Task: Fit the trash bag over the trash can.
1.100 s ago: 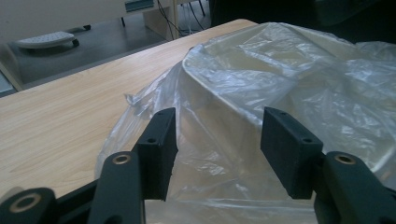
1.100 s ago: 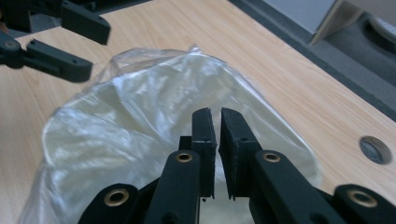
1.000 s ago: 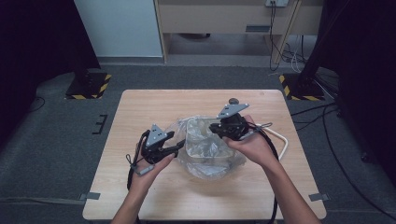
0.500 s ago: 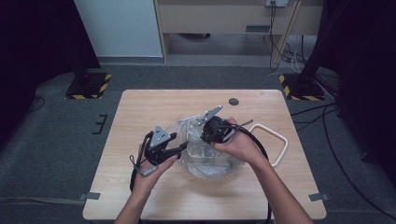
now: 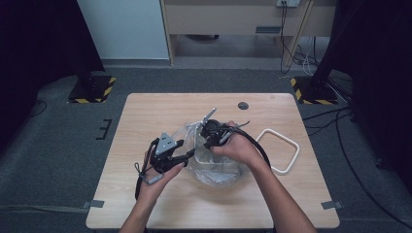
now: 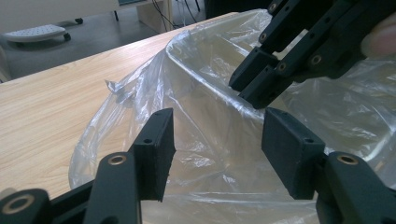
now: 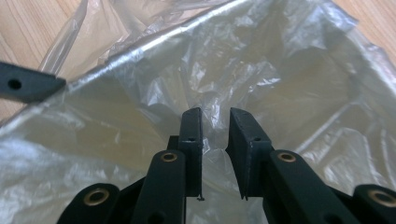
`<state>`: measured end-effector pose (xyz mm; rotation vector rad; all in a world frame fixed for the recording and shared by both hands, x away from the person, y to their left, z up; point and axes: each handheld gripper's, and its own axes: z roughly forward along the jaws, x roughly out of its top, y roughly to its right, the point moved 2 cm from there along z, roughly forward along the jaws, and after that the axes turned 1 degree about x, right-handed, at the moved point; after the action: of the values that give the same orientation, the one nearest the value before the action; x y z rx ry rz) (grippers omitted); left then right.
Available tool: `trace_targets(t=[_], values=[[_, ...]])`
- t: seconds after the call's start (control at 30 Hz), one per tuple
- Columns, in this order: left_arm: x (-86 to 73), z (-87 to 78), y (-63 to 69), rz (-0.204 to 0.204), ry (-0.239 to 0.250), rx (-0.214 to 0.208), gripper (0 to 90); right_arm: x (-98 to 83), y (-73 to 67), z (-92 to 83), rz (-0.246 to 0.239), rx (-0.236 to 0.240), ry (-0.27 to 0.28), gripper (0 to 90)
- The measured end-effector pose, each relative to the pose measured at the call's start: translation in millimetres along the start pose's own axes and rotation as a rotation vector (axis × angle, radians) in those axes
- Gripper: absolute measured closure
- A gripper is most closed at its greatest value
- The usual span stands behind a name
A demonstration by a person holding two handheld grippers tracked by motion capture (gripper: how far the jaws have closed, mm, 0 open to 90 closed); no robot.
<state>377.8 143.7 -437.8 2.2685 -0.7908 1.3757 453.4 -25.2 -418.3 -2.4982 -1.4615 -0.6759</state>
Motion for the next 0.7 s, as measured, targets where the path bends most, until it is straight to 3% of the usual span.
trace_targets(t=[0.47, 0.7], values=[[-4.2, -0.4, -0.6, -0.014, -0.019, 0.005, 43.4, 5.0, -3.4, 14.9, 0.023, 0.012, -0.018, 71.3], [-5.4, 0.1, -1.1, -0.013, -0.021, 0.004, 43.4, 5.3, -4.8, 27.2, 0.050, 0.019, -0.013, 61.5]])
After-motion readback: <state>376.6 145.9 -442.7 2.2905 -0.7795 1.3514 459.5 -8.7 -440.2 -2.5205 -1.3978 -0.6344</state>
